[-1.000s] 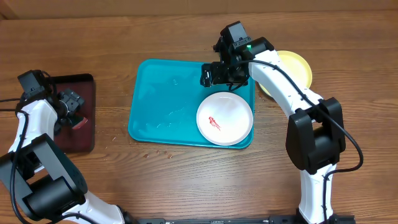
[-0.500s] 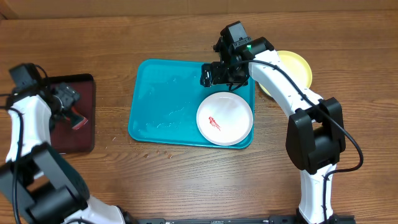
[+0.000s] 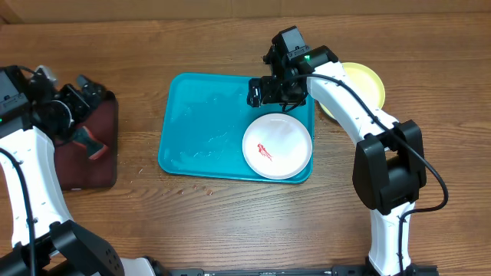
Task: Clean dirty plates on tray and stack at the side
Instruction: 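Dip and rub the sponge in the soapy water with the left gripper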
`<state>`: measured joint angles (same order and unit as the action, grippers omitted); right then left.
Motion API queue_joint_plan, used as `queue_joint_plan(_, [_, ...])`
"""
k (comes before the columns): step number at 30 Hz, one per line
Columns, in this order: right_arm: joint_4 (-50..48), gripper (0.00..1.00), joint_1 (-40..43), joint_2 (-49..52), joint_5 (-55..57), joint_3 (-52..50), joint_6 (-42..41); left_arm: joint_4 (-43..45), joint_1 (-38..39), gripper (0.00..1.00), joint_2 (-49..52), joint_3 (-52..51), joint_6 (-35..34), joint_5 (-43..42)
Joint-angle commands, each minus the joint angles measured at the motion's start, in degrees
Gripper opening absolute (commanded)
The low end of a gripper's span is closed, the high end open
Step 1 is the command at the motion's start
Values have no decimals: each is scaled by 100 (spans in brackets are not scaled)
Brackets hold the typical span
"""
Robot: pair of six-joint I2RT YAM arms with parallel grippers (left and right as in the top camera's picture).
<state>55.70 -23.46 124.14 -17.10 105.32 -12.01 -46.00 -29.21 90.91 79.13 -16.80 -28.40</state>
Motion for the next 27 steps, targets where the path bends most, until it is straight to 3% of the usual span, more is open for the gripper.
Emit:
queue_joint_plan(1, [-13,100,-37,-188,52,-26,-22,-210,181,100,-140,22,485,-1150])
queue_joint_plan(6, [-13,100,-37,-188,55,-26,-22,-442,612,100,-540,22,610,-599])
queue_joint_plan(14, [-35,100,-37,-188,55,-26,-20,-846,1963,100,-671,11,435,1399])
queue_joint_plan(19, [-175,100,-37,-188,31,-26,-24,-879,2673,100,-433,9,437,1405])
queue_joint_plan(27, [-363,100,-44,-177,-568,-26,-22,-909,2850,100,-212,9,437,1443])
